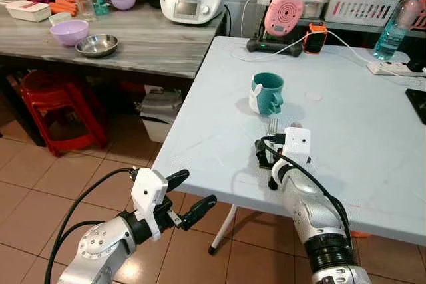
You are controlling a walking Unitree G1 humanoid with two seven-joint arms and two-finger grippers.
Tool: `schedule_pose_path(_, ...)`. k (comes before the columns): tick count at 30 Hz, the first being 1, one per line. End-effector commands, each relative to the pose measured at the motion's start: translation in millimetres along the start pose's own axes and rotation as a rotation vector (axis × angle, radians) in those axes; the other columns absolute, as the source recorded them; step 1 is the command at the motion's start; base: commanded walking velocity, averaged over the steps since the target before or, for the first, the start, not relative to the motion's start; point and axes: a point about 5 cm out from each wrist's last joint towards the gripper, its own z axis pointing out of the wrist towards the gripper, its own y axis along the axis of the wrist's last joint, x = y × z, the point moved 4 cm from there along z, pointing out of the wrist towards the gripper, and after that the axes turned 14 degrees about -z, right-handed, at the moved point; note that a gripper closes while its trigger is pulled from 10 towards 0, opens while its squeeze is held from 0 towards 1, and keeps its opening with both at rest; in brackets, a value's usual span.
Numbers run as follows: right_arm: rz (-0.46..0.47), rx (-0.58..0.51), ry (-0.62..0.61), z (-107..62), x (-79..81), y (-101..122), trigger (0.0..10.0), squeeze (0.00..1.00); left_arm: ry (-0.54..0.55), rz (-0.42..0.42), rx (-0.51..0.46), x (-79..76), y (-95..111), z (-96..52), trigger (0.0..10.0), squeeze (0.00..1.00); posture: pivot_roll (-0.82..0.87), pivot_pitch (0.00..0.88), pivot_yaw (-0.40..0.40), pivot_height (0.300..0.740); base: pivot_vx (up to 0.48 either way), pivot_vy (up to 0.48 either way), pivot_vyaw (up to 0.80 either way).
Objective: Setting the table
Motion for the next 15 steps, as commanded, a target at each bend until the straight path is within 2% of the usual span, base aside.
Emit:
schedule_pose_path(1, -0.008, 0.002, -0.001, 3.2, -0.8, 2, 8.8, 0.00, -0.011, 0.020, 0.005, -1.9, 2, -0.7, 10.0, 0.00, -0.02, 0.028, -0.009, 0.740, 0.000, 0.000, 0.00)
schedule_pose_path(2, -0.010, 0.008, 0.004, 4.1, -0.2, 2, 2.8, 0.00, -0.012, 0.019, 0.006, -1.8, 2, -0.7, 10.0, 0.00, -0.02, 0.028, -0.009, 0.740, 0.000, 0.000, 0.00)
schedule_pose_path(3, -0.016, 0.017, 0.011, 4.9, 0.6, 0, 0.0, 0.00, -0.012, 0.018, 0.007, -1.7, 2, -0.7, 10.0, 0.00, -0.02, 0.028, -0.009, 0.740, 0.000, 0.000, 0.00)
schedule_pose_path(7, -0.031, 0.040, 0.031, 7.0, 3.6, -5, 0.0, 0.00, -0.013, 0.015, 0.010, -1.9, 0, -1.4, 10.0, 0.00, -0.01, 0.030, -0.010, 0.740, 0.000, 0.000, 0.00)
schedule_pose_path(9, -0.082, 0.042, 0.058, 8.2, 7.6, -7, 0.0, 0.00, -0.015, 0.004, 0.015, -2.4, -2, -2.1, 10.0, 0.00, -0.01, 0.029, -0.011, 0.740, 0.000, 0.000, 0.00)
schedule_pose_path(15, -0.087, 0.059, 0.081, 9.8, 13.3, -10, 0.0, 0.00, -0.022, -0.004, 0.022, -3.5, -5, -4.3, 10.0, 0.00, -0.01, 0.030, -0.011, 0.740, 0.000, 0.000, 0.00)
